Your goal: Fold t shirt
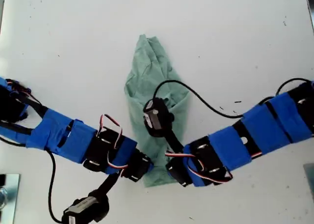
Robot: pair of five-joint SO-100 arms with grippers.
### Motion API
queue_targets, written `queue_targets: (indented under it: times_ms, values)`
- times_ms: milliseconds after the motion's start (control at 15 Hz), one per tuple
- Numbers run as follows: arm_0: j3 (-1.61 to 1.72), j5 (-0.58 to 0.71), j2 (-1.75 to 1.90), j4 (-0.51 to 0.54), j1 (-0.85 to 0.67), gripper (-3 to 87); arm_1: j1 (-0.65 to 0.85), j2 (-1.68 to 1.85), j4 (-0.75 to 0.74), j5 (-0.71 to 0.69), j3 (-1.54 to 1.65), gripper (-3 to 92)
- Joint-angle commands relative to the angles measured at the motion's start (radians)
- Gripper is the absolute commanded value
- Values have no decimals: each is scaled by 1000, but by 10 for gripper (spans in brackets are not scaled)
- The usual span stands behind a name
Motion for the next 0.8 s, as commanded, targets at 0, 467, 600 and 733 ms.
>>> queue_targets:
  times_ms: [0, 467, 600, 733]
  values:
    - [-32, 5, 114, -38, 75, -2, -61, 187, 64, 3, -12, 9]
    - [21, 75, 371, 104, -133, -2, 201, 448, 158, -250, 54, 9]
    - [43, 112, 439, 153, -207, -2, 321, 525, 170, -333, 92, 9]
    - [63, 146, 477, 152, -264, -1, 431, 591, 103, -403, 195, 8]
